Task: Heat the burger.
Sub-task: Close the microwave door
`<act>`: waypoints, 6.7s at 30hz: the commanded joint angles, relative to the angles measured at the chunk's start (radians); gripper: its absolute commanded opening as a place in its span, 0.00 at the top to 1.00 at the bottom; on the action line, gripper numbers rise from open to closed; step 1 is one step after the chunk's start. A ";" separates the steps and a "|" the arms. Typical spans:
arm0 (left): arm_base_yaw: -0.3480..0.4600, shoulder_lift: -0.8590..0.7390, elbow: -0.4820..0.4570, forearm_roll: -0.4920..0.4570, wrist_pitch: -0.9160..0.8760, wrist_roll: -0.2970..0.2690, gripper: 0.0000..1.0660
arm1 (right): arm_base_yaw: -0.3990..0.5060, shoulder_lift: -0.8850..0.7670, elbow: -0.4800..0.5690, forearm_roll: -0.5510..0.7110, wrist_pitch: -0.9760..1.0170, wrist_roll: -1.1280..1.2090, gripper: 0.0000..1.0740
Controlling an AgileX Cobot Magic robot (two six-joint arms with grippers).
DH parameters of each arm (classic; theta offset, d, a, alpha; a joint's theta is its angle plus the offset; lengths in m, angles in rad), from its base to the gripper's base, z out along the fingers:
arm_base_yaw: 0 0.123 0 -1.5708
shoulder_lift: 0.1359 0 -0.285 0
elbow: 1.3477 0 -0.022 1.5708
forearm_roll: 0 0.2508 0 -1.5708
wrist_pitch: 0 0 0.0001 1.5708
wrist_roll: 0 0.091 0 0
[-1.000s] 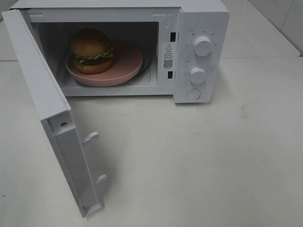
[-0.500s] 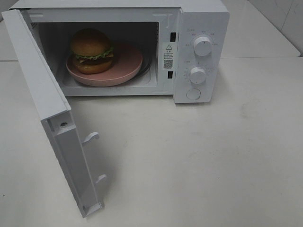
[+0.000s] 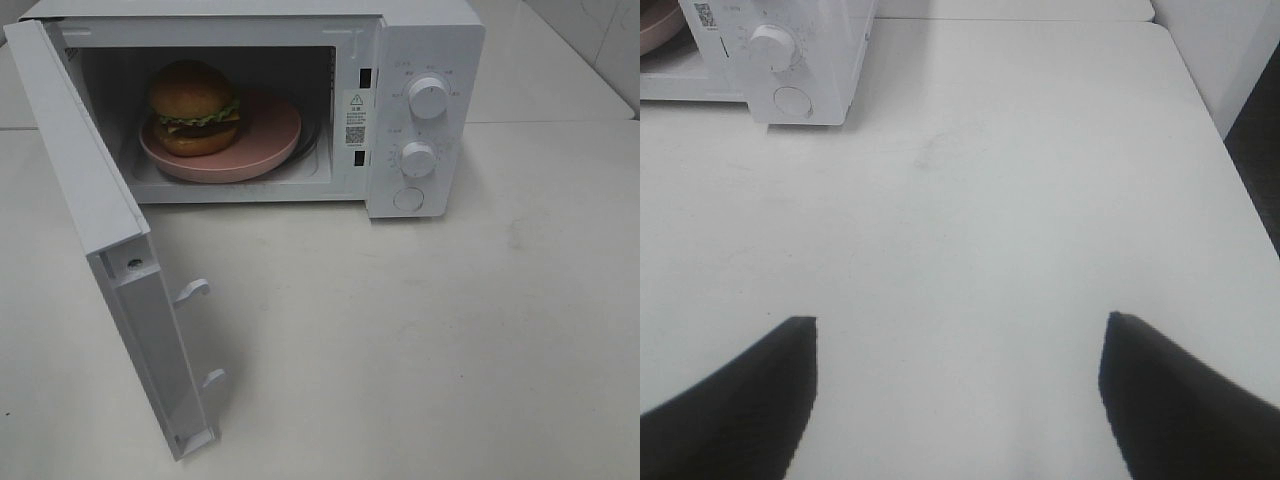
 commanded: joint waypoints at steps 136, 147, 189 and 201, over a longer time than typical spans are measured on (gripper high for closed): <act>-0.013 1.228 0.322 0.576 -1.957 -0.324 1.00 | -0.004 -0.027 0.001 -0.001 -0.007 -0.019 0.29; -0.216 1.339 0.294 0.430 -1.990 -0.231 1.00 | -0.004 -0.027 0.001 -0.001 -0.007 -0.019 0.29; -0.852 1.766 -0.242 -0.694 -1.962 0.391 1.00 | -0.004 -0.027 0.001 -0.001 -0.007 -0.019 0.29; -0.852 1.905 -0.480 -0.839 -1.898 0.554 1.00 | -0.004 -0.027 0.001 -0.001 -0.007 -0.019 0.29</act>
